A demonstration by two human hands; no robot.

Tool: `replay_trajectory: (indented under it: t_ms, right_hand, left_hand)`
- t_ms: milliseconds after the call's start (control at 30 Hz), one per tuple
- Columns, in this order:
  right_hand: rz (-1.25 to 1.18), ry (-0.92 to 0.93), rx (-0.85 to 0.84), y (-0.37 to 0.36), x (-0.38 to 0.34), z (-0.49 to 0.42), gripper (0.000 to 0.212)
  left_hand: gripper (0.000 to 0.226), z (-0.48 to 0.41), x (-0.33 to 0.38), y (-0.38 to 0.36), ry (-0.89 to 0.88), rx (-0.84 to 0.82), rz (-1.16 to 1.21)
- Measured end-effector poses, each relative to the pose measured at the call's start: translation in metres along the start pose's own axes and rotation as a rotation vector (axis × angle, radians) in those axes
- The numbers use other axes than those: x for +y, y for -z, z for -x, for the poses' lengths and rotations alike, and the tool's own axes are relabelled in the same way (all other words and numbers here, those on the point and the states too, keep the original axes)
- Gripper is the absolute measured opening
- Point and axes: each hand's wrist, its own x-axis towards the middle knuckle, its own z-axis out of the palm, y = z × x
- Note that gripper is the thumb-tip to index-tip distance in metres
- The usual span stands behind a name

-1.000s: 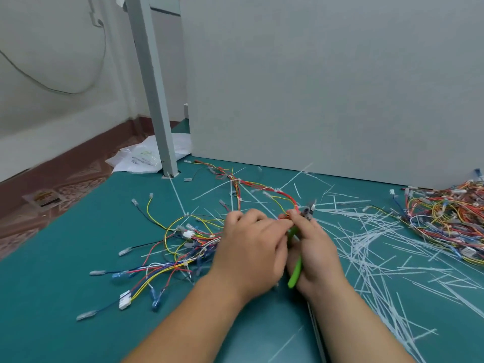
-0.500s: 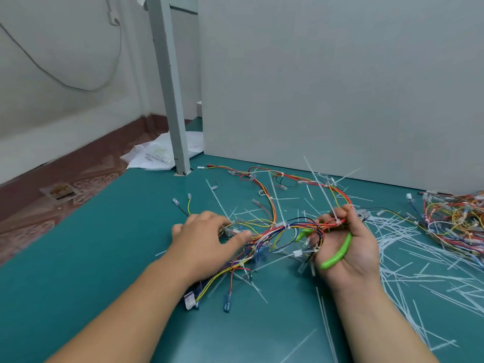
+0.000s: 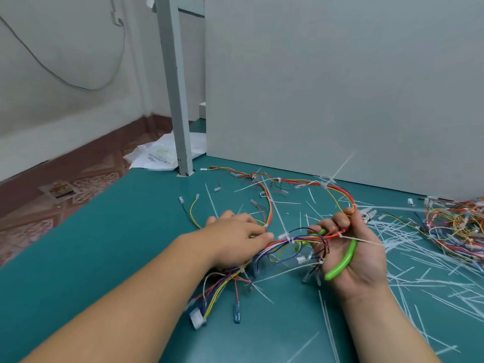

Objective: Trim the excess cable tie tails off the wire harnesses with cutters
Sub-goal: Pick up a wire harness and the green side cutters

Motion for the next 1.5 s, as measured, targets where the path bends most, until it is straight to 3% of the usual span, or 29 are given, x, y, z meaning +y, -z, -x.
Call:
replay_trajectory:
  t_ms: [100,233,367,467,567,667,867,1133,1267,1300,1367,1433,1467,1500]
  right_hand:
    - [-0.012,0.028,0.034,-0.001,-0.005,-0.003,0.013]
    - [-0.029,0.053,0.065,0.000,-0.007,-0.004,0.024]
    - [0.031,0.009,0.026,-0.002,-0.005,-0.003,0.016]
    - [0.071,-0.010,-0.026,-0.002,0.000,0.001,0.011]
    - [0.044,-0.022,-0.064,-0.002,-0.001,0.002,0.013]
    - [0.028,-0.024,-0.091,-0.002,-0.005,0.003,0.013]
    - [-0.053,0.075,-0.081,0.006,-0.018,-0.005,0.022]
    - [-0.193,0.174,0.063,0.022,-0.027,-0.018,0.035]
    - [-0.147,0.126,0.131,0.020,-0.026,-0.020,0.036]
    - [-0.122,0.108,0.135,0.019,-0.024,-0.020,0.033]
    - [-0.086,0.091,0.142,0.018,-0.020,-0.020,0.025]
    - [-0.081,0.091,0.153,0.016,-0.019,-0.019,0.021]
    - [-0.095,0.100,0.159,0.016,-0.021,-0.018,0.020]
    - [-0.118,0.111,0.162,0.017,-0.023,-0.018,0.020]
  left_hand:
    - [0.088,0.001,-0.013,0.009,0.105,0.064,-0.031]
    - [0.086,0.004,-0.025,0.017,0.230,0.181,-0.091]
    - [0.085,0.001,-0.024,0.022,0.367,0.215,-0.270]
    - [0.067,-0.007,-0.014,0.023,0.419,0.272,-0.397]
    - [0.035,-0.014,-0.014,0.027,0.463,0.212,-0.276]
    - [0.021,-0.020,-0.021,0.035,0.518,0.172,-0.246]
    - [0.015,-0.021,-0.045,0.044,0.614,0.197,-0.371]
    - [0.019,-0.010,-0.084,0.051,0.742,0.288,-0.428]
    - [0.017,-0.004,-0.076,0.051,0.730,0.294,-0.465]
    - [0.024,-0.004,-0.070,0.050,0.682,0.319,-0.485]
    - [0.029,-0.003,-0.057,0.044,0.420,0.389,-0.447]
    - [0.042,0.006,-0.046,0.037,0.115,0.273,-0.039]
    - [0.053,0.015,-0.039,0.036,0.073,0.146,0.179]
    - [0.059,0.024,-0.034,0.035,0.059,0.066,0.238]
